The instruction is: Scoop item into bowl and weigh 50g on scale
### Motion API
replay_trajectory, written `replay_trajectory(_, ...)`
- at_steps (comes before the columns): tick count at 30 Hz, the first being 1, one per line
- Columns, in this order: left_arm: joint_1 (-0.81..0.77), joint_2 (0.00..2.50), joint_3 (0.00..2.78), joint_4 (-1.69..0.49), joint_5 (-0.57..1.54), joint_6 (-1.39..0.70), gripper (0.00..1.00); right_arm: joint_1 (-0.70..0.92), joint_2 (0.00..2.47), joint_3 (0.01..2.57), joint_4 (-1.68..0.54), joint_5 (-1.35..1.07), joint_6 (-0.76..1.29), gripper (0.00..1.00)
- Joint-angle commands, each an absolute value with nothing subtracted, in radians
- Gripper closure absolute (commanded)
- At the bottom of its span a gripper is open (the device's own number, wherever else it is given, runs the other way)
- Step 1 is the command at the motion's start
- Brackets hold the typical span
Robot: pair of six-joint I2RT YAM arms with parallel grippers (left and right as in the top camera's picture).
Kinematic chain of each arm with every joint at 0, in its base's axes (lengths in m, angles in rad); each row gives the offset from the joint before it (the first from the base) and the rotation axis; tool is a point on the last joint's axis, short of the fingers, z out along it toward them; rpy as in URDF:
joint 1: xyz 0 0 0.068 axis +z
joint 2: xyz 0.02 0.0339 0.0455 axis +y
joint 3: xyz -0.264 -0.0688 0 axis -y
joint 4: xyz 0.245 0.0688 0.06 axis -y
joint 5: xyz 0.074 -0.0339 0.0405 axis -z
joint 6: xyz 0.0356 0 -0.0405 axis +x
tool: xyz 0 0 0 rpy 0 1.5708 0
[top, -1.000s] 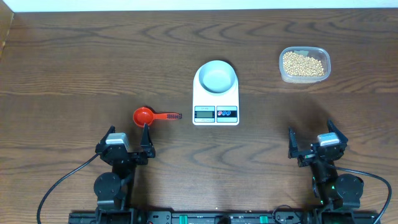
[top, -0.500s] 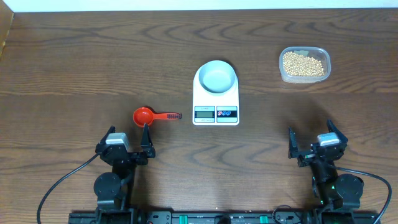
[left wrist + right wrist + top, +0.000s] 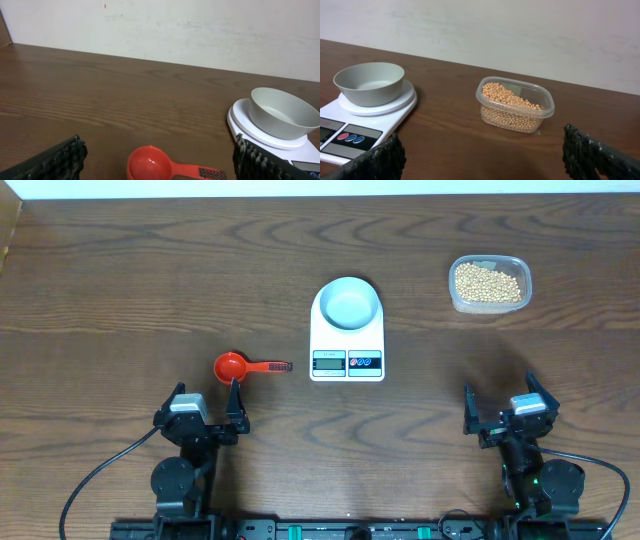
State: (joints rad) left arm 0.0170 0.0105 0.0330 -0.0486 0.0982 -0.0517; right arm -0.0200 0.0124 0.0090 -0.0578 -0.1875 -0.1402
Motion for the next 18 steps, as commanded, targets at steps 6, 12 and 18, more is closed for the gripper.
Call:
replay_trajectory(6, 0.015, 0.005, 0.004, -0.064, 0.096, -0.053, 0.04, -0.015, 0.009, 0.006, -0.06, -0.193, -0.151, 0.01)
replay_trajectory(12, 0.015, 0.005, 0.004, -0.064, 0.096, -0.053, 0.04, -0.015, 0.009, 0.006, -0.06, -0.193, -0.151, 0.01)
replay_trajectory(18, 0.015, 0.005, 0.004, -0.064, 0.096, -0.053, 0.04, -0.015, 0.009, 0.006, -0.06, -0.193, -0.151, 0.01)
